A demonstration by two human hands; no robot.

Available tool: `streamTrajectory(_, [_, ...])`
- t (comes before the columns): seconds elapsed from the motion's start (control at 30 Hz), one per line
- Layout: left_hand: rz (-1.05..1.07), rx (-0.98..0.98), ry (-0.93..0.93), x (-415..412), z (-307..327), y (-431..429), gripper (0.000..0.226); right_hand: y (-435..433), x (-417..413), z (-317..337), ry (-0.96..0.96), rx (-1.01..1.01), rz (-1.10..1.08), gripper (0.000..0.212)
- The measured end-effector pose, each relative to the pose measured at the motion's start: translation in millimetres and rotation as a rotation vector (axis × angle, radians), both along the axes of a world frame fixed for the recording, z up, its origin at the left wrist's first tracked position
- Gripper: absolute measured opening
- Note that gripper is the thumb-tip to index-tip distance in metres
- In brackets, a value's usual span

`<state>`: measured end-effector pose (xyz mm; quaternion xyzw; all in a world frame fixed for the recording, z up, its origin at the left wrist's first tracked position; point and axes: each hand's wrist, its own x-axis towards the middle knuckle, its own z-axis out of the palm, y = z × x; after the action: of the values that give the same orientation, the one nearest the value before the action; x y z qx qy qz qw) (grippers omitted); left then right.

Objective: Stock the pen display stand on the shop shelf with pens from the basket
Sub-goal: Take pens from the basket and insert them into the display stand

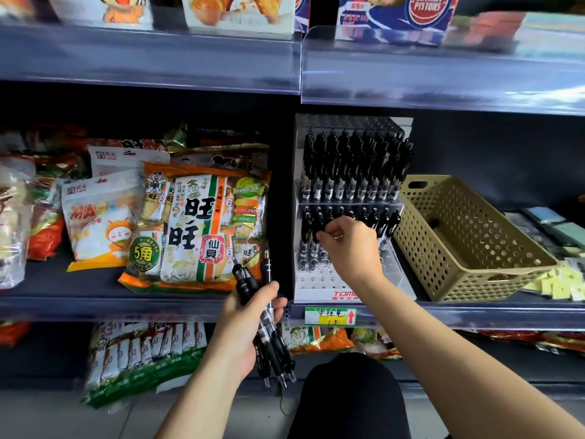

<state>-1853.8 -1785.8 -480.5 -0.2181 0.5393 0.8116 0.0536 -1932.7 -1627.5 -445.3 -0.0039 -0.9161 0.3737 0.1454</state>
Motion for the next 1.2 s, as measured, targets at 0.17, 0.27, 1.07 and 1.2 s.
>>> streamTrajectory(0.17, [-0.022,0.014,0.04,3.3,5.2,3.6,0.022,2.5,13.4,-1.6,0.046,-0.201,-0.054,0.015])
streamTrajectory(0.27, [-0.037,0.004,0.056,5.1,8.4,7.3,0.019,-0.7,30.1,0.5,-0.079,-0.241,0.147,0.019])
streamTrajectory(1.07, [0.25,0.264,0.132,-8.3,14.7,19.4,0.01,9.7,50.9,6.3,-0.296,-0.694,0.301,0.015])
streamTrajectory(1.2, [0.238,0.507,0.03,-17.5,2.8,10.7,0.026,7.9,53.1,4.9,-0.286,-0.819,0.297,0.015])
